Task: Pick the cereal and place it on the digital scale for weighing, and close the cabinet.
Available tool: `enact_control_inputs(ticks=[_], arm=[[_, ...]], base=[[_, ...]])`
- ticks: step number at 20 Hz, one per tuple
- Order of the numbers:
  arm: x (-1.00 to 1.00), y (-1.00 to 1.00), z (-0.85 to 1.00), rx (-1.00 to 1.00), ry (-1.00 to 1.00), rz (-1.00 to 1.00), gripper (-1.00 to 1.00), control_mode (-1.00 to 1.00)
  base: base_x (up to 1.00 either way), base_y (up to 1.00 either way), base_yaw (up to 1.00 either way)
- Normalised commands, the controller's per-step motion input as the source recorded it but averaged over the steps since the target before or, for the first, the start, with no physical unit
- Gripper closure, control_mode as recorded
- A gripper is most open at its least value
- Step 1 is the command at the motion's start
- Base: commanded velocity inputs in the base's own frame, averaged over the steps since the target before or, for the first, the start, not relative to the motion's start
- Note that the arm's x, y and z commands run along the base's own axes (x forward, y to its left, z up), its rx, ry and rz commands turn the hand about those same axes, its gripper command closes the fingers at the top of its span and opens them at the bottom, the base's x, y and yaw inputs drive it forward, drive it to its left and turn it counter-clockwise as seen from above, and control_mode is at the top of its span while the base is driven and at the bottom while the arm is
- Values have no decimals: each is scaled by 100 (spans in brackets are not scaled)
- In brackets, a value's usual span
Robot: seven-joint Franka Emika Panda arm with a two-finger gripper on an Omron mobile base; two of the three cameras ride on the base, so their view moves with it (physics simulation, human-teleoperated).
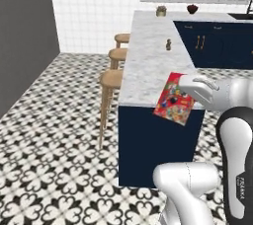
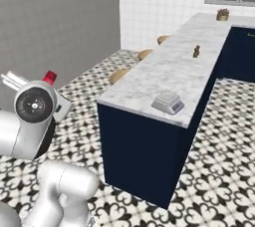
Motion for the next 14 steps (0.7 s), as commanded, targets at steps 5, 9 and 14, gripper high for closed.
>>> enact_control_inputs(ticks=[5, 9, 14], arm=[[0, 0, 0, 0, 0, 0, 100, 100], [0, 0, 0, 0, 0, 0, 100, 100], [0, 0, 0, 0, 0, 0, 100, 100]], base=[[76, 7, -26], [62, 2, -25], [43, 6, -21]])
